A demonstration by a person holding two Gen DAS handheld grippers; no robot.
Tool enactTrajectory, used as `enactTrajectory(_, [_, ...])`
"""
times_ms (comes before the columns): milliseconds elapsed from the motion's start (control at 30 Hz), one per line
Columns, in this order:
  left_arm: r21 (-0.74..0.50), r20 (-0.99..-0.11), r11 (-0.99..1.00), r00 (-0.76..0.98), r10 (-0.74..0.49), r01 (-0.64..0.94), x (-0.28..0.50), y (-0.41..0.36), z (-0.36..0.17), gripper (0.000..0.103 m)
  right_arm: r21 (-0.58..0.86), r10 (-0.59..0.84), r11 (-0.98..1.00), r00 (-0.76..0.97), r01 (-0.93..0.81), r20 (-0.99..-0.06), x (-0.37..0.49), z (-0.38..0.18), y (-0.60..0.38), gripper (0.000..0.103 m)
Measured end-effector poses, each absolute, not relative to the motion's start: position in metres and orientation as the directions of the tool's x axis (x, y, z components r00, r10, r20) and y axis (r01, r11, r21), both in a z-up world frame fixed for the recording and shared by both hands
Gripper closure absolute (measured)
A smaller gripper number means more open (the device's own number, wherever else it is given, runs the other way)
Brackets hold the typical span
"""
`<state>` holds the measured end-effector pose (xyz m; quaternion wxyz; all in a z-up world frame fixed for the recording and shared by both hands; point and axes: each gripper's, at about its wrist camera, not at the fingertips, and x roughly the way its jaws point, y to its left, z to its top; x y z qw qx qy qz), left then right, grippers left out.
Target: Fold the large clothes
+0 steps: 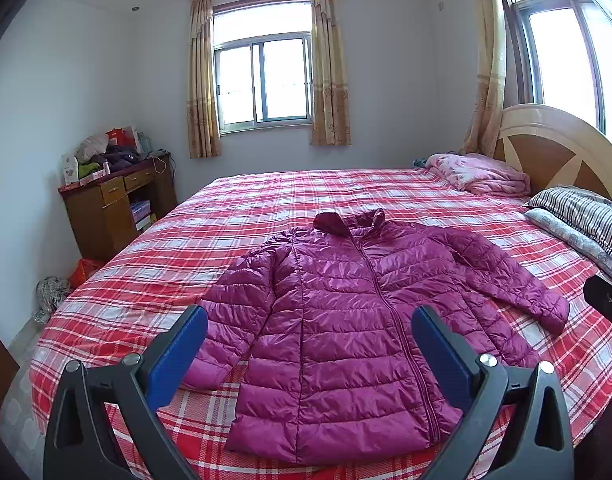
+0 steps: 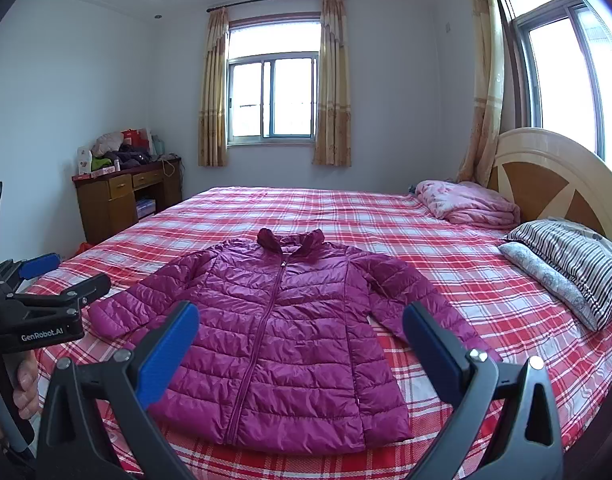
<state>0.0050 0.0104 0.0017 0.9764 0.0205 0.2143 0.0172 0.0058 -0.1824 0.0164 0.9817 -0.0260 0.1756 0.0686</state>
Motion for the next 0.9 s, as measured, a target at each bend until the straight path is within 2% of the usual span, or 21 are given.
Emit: enactTrajectory(900, [0.035, -0.394, 0.998, 0.917, 0.063, -0.054, 0.003, 0.020, 0.005, 0.001, -0.026, 0.128, 0.989, 0.921, -0.148, -0.368, 0.009, 0.009, -0.179, 0.000])
